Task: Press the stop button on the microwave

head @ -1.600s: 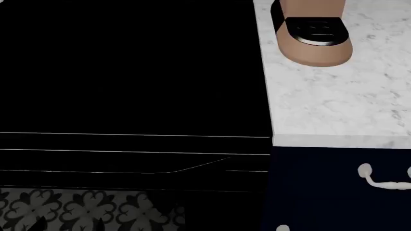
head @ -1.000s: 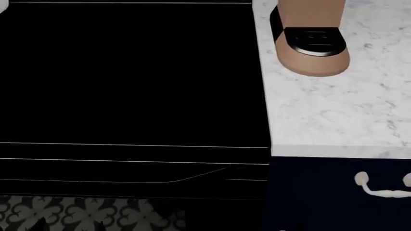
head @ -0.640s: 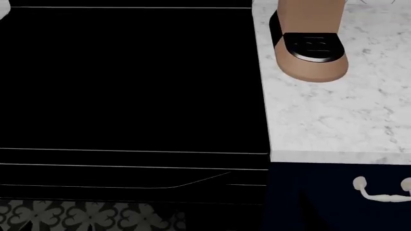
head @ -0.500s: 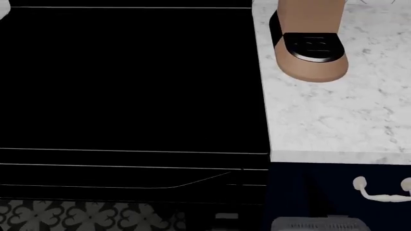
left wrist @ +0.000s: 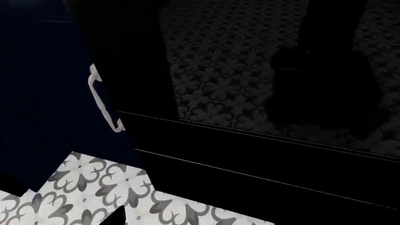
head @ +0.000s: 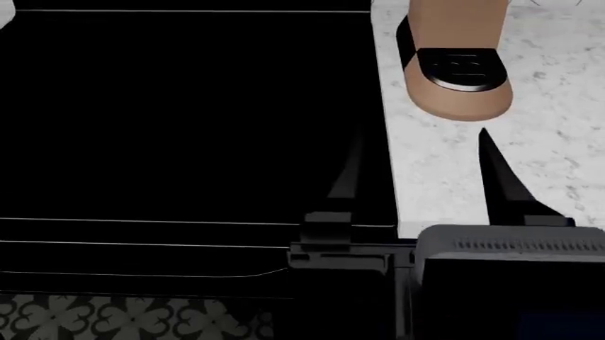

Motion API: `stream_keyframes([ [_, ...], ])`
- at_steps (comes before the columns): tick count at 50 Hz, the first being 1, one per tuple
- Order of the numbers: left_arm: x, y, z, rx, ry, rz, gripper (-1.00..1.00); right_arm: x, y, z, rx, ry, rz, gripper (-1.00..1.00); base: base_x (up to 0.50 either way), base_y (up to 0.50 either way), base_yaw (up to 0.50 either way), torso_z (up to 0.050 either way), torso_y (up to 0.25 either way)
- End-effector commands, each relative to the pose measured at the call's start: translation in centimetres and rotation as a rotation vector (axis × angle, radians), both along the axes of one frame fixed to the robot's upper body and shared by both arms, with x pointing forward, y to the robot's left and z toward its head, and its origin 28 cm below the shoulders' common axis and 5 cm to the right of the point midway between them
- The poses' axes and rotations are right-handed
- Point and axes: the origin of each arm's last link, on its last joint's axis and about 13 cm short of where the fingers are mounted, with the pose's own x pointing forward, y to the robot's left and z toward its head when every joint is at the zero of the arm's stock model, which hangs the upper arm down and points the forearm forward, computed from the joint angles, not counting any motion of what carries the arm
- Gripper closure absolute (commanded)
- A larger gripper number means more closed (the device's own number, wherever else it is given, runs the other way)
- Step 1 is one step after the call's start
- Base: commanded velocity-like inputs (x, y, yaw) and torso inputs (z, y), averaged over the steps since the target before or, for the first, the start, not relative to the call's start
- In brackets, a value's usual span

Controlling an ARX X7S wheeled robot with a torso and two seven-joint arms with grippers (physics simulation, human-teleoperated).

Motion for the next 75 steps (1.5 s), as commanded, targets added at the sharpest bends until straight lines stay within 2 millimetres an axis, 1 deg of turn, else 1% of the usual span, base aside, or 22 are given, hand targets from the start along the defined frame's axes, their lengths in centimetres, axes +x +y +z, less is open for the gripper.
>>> stream_keyframes([
  [1,-2.9,0.6,-2.6,-0.047,0.144,0.082,-1.00,0.2,0.3,3.4,-0.019,-0.076,-0.003,-1.00,0.00,0.00,0.00,0.050,0.021],
  [3,-3.5,0.7,-2.8,-0.064,0.173,0.098,-1.00,0.4,0.4,3.9,-0.019,-0.086,-0.004,-1.00,0.00,0.00,0.00,0.050,0.020],
  [4,-3.9,0.7,-3.0,-0.059,0.220,0.098,-1.00,0.5,0.5,4.4,-0.018,-0.096,-0.005,-1.00,0.00,0.00,0.00,0.050,0.021],
  [6,-4.6,0.7,-3.2,-0.081,0.249,0.119,-1.00,0.6,0.4,5.2,-0.006,-0.106,-0.006,-1.00,0.00,0.00,0.00,0.050,0.021],
  [11,-5.7,0.7,-3.5,-0.101,0.323,0.138,-1.00,0.9,0.4,6.2,-0.008,-0.121,-0.006,-1.00,0.00,0.00,0.00,0.050,0.020],
  [13,-6.5,0.6,-3.7,-0.116,0.369,0.155,-1.00,0.9,0.5,6.7,-0.015,-0.132,-0.011,-1.00,0.00,0.00,0.00,0.050,0.021],
  [15,-7.5,0.6,-3.9,-0.130,0.413,0.170,-1.00,0.9,0.5,7.2,-0.017,-0.146,-0.012,-1.00,0.00,0.00,0.00,0.050,0.021],
  [18,-8.6,0.6,-4.0,-0.144,0.444,0.198,-1.00,1.0,0.6,7.8,-0.017,-0.151,-0.012,-1.00,0.00,0.00,0.00,0.050,0.021],
  [22,-9.7,0.7,-4.1,-0.156,0.488,0.229,-1.00,0.6,0.6,9.1,-0.014,-0.182,-0.011,-1.00,0.00,0.00,0.00,0.050,0.021],
  [24,-10.6,0.6,-4.2,-0.173,0.524,0.261,-1.00,0.5,0.7,9.9,-0.014,-0.195,-0.008,-1.00,0.00,0.00,0.00,0.050,0.022],
  [26,-10.6,0.6,-4.2,-0.173,0.524,0.261,-1.00,0.5,0.7,10.5,-0.018,-0.205,-0.009,-1.00,0.00,0.00,0.00,0.050,0.021],
  [33,-10.6,0.6,-4.2,-0.173,0.524,0.261,-1.00,0.7,0.5,11.7,-0.011,-0.221,-0.019,-1.00,0.00,0.00,0.00,0.050,0.021],
  [37,-10.6,0.6,-4.2,-0.173,0.524,0.261,-1.00,1.5,0.8,12.3,-0.036,-0.199,-0.009,-1.00,0.00,0.00,0.00,0.050,0.021],
  [41,-10.6,0.6,-4.2,-0.173,0.524,0.261,-1.00,1.4,0.9,13.6,-0.039,-0.211,0.007,-1.00,0.00,0.00,0.00,0.050,0.021],
  [46,-10.6,0.6,-4.2,-0.173,0.524,0.261,-1.00,0.3,1.0,15.6,-0.030,-0.255,0.020,-1.00,0.00,0.00,0.00,0.050,0.021],
  [53,-10.6,0.6,-4.2,-0.173,0.524,0.261,-1.00,0.5,1.0,18.0,-0.019,-0.272,0.011,-1.00,0.00,0.00,0.00,0.050,0.021],
  [54,-10.6,0.6,-4.2,-0.173,0.524,0.261,-1.00,0.5,1.0,18.0,-0.019,-0.272,0.011,-1.00,0.00,0.00,0.00,0.050,0.021],
  [59,-10.6,0.6,-4.2,-0.173,0.524,0.261,-1.00,1.9,1.3,19.8,-0.024,-0.252,0.000,-1.00,0.00,0.00,0.00,0.050,0.021],
  [63,-10.6,0.6,-4.2,-0.173,0.524,0.261,-1.00,3.7,1.8,21.1,-0.028,-0.217,-0.011,-1.00,0.00,0.00,0.00,0.050,0.021],
  [69,-10.6,0.6,-4.2,-0.173,0.524,0.261,-1.00,6.5,2.3,22.2,-0.040,-0.163,-0.045,-1.00,0.00,0.00,0.00,0.050,0.021],
  [75,-10.6,0.6,-4.2,-0.173,0.524,0.261,-1.00,8.0,2.7,24.9,-0.050,-0.139,-0.077,-1.00,0.00,0.00,0.00,0.050,0.021],
])
